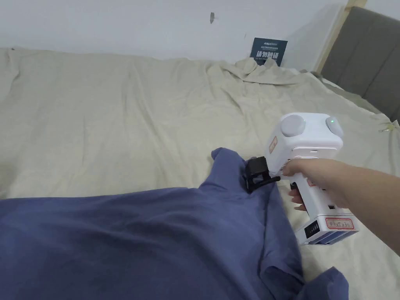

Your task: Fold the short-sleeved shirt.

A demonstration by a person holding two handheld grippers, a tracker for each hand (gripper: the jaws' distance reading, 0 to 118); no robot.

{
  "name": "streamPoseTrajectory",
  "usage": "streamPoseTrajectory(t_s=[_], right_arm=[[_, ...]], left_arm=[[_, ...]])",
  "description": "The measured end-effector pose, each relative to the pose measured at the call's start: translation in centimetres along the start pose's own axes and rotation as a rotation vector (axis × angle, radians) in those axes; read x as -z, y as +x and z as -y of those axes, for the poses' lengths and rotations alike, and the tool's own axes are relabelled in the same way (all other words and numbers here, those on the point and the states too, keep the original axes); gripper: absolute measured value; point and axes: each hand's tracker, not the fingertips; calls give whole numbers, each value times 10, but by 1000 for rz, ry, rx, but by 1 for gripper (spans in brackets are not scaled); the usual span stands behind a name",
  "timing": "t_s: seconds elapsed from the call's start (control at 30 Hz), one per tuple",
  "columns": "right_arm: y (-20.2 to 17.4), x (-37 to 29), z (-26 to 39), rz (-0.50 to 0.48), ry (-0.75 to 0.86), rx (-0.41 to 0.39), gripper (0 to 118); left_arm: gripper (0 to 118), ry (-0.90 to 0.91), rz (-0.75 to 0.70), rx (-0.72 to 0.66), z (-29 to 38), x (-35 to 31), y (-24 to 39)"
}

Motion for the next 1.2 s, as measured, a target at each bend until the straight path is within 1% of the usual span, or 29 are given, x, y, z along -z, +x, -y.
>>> streamPoseTrajectory(t_s=[0.03, 0.07, 0.1, 0.13, 0.2, 0.23, 0.27, 0.3, 0.37, 0.4, 0.47, 0.5, 0.57, 0.6, 0.67, 0.8, 0.83, 0.9, 0.93, 0.97, 1.03, 1.07, 1.1, 1.13, 1.2], right_arm=[[3, 3, 0, -6, -28, 20, 104], [9, 6, 0, -47, -60, 53, 104], [14, 5, -1, -86, -55, 94, 104], [15, 4, -2, -86, -62, 93, 104], [15, 1, -3, -74, -69, 68, 103], [15, -3, -1, -48, -82, 33, 101], [15, -6, 2, -38, -84, -17, 95], [16, -7, 4, -55, -88, -22, 87], [13, -8, 5, -98, -86, 1, 76], [14, -10, 5, -93, -75, 12, 65], [15, -14, 8, -103, -54, 5, 50], [16, -16, 11, -93, -32, 2, 37], [18, -22, 17, -104, 12, -1, 10], [19, -27, 22, -122, 44, -4, 8], [23, -39, 32, -213, 99, 24, 8], [32, -76, 56, -292, 244, -20, 8], [36, -90, 64, -308, 273, 3, 8], [43, -112, 75, -372, 297, 39, 8], [46, -126, 83, -392, 313, 70, 8], [48, -135, 87, -426, 324, 83, 8], [53, -167, 103, -477, 355, 111, 8], [54, -182, 109, -467, 353, 94, 8], [55, -199, 115, -470, 364, 92, 7], [55, -216, 122, -498, 386, 78, 7], [60, -248, 132, -555, 442, 73, 7]], left_arm=[[1, -5, 0, -6, 0, 1, -1], [1, -10, -3, -9, 1, 2, -2], [1, -13, -11, -9, 1, 4, -3], [1, -15, -21, -10, 2, 6, -4], [1, -17, -19, -30, 2, 7, -4], [1, -15, -15, -41, 2, 7, -4], [1, -18, -9, -47, 3, 8, -3], [1, -18, -9, -49, 1, 13, -7], [1, -18, -12, -48, 0, 19, -10], [1, -17, -14, -48, 0, 19, -10], [1, -21, -10, -53, 1, 20, -9], [1, -20, -9, -56, 1, 20, -9], [1, -19, -7, -58, 4, 17, -9], [1, -16, -5, -62, 5, 14, -9], [1, -11, 12, -82, 8, 8, -10], [1, 23, 39, -112, 21, -14, -10], [1, 45, 48, -120, 25, -22, -9], [1, 87, 69, -142, 34, -42, -10], [1, 117, 92, -164, 39, -53, -10], [1, 142, 117, -184, 43, -64, -11], [1, 204, 165, -219, 56, -101, -6], [1, 240, 190, -237, 61, -117, -6], [1, 270, 207, -257, 66, -141, -4], [1, 304, 230, -269, 70, -158, -3], [1, 364, 239, -281, 78, -197, -2]])
